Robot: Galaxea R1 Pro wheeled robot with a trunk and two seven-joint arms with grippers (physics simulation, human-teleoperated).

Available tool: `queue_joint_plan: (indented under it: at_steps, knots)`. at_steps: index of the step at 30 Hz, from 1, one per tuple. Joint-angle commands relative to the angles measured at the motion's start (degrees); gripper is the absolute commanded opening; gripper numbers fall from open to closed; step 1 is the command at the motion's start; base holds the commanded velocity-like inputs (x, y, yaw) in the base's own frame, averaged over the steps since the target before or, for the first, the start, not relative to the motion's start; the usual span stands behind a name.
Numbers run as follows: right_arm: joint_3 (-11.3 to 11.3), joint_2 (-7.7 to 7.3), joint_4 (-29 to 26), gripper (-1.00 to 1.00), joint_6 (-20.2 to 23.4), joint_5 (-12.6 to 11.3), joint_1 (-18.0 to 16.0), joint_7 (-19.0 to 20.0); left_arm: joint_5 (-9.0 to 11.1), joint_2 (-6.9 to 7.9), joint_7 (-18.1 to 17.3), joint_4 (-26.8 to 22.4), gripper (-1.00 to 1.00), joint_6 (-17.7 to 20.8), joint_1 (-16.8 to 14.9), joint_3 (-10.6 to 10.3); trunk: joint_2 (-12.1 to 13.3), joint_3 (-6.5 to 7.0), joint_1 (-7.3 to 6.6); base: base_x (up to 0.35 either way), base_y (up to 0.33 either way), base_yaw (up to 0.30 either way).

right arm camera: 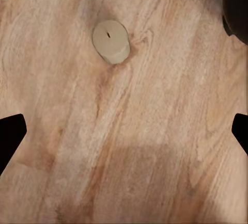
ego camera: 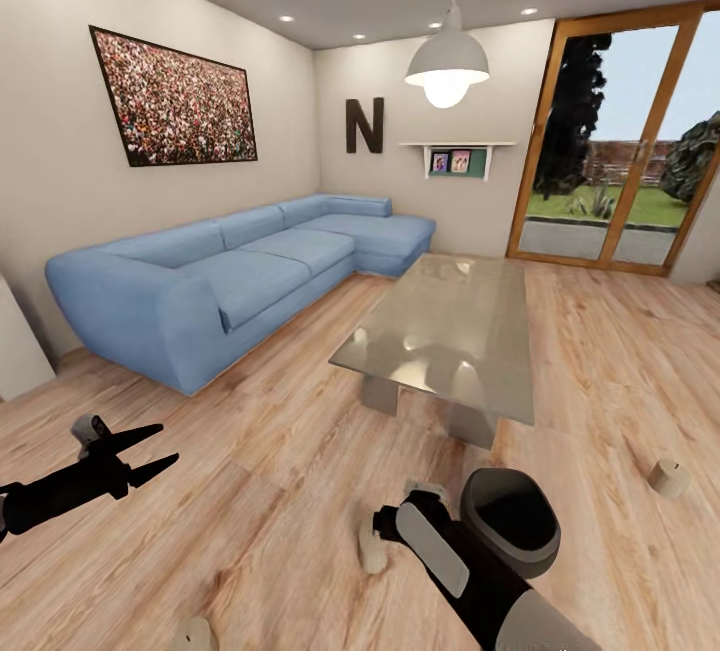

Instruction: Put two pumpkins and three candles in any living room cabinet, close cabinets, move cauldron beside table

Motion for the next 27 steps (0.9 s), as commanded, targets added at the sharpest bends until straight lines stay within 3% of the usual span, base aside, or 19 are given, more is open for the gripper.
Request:
queue_joint_plan:
  at_steps: [1, 5, 8, 13, 27]
  knots:
    - [0.1, 0.02, 0.0, 1.0, 0.1, -0.4, -0.3, -0.5, 0.3, 0.07, -0.2, 0.1, 1.0, 0.3, -0.1, -0.2, 0.0, -0.06, -0.01, 0.0, 0.0, 0.0]
    - [0.2, 0.28, 3.3, 1.0, 0.0, -0.4, -4.3, -0.2, 0.3, 0.07, -0.3, 0.1, 1.0, 0.3, -0.1, -0.2, 0.0, -0.06, -0.01, 0.0, 0.0, 0.0]
    - [0.3, 1.75, 6.5, 1.0, 0.0, -0.3, -6.1, 0.3, 0.3, 0.07, -0.3, 0.1, 1.0, 0.3, -0.1, -0.2, 0.0, -0.06, -0.01, 0.0, 0.0, 0.0]
    - [0.6, 3.2, 7.9, 1.0, 0.0, -0.2, -6.7, 2.8, 0.3, 0.07, -0.3, 0.1, 1.0, 0.3, -0.1, -0.2, 0.0, -0.06, -0.01, 0.084, 0.054, 0.0]
    - [0.8, 3.28, 8.3, 1.0, 0.1, -0.3, -6.8, 3.3, 0.3, 0.07, -0.3, 0.1, 1.0, 0.3, -0.1, -0.2, 0.0, -0.06, -0.01, 0.142, 0.076, 0.0]
